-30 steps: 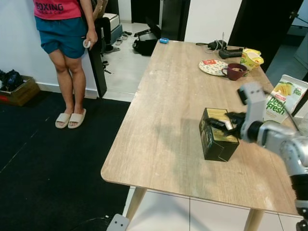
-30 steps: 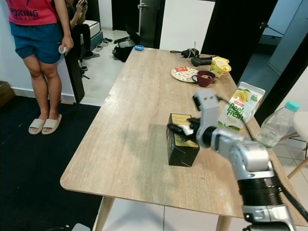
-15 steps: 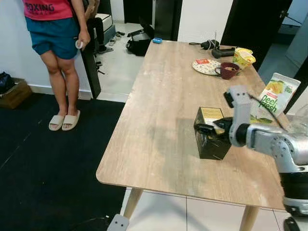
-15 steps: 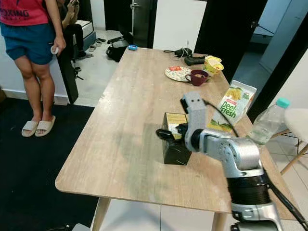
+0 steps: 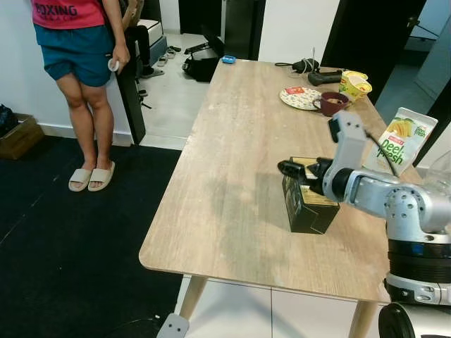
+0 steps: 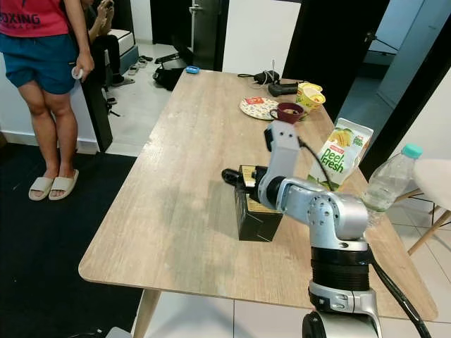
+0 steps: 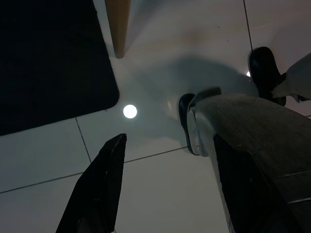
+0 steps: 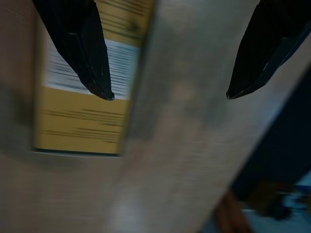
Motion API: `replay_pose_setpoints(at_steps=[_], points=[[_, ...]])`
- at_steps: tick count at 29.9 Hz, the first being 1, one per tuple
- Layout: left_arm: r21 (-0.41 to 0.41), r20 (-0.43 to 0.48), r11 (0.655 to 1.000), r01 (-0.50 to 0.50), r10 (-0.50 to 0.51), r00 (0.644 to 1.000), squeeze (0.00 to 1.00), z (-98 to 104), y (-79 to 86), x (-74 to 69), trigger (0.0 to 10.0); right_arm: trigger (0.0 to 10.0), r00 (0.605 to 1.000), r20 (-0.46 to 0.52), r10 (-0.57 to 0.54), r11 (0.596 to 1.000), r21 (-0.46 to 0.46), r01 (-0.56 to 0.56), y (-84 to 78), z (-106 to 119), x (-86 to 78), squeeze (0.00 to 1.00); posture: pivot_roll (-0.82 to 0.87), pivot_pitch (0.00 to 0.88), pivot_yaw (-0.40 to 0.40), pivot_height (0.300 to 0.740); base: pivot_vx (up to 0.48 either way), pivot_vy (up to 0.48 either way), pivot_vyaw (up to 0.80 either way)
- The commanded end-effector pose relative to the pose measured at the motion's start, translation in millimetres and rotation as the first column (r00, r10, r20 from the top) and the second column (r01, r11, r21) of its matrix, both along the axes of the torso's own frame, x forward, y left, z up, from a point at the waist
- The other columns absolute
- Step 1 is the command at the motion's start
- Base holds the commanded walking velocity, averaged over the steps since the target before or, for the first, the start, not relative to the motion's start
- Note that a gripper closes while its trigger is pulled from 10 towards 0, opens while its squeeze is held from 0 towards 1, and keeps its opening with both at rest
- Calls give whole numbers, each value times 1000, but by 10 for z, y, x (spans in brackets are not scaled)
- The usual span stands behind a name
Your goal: Restocking fridge
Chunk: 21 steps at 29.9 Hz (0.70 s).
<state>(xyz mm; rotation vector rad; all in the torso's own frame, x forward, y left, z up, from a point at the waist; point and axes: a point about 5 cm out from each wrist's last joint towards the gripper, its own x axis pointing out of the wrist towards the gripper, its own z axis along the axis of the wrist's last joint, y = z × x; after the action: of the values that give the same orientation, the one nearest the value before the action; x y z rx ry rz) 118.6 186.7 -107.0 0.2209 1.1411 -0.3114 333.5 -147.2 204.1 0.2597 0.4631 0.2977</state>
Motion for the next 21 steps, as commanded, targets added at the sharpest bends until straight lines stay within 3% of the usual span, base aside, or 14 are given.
replay_pose_setpoints(at_steps=[1, 5, 7, 13, 21], points=[[-40, -112, 999, 21, -26, 993, 0, -90, -131, -278, 10000, 10000, 997, 10, -73, 996, -59, 73, -100, -36, 3, 424, 5, 0, -131, 740, 0, 0, 0], [-45, -111, 999, 20, -25, 993, 0, -91, -148, -277, 10000, 10000, 979, 65, -195, 958, -199, 205, -292, -32, 29, 388, 2, 0, -132, 740, 0, 0, 0], [-45, -111, 999, 21, -25, 993, 0, -91, -148, -277, 10000, 10000, 977, 64, -205, 956, -199, 214, -290, -30, 26, 388, 2, 0, -132, 740, 0, 0, 0], [-46, -115, 999, 13, -18, 993, 0, -96, -159, -293, 10000, 10000, 990, 4, -144, 975, -173, 142, -108, -133, -69, 286, 3, 0, -137, 740, 0, 0, 0], [-49, -116, 999, 10, -16, 993, 0, -99, -171, -303, 10000, 10000, 994, -3, -114, 981, -159, 112, -13, -132, -89, 235, 2, 0, -138, 740, 0, 0, 0]])
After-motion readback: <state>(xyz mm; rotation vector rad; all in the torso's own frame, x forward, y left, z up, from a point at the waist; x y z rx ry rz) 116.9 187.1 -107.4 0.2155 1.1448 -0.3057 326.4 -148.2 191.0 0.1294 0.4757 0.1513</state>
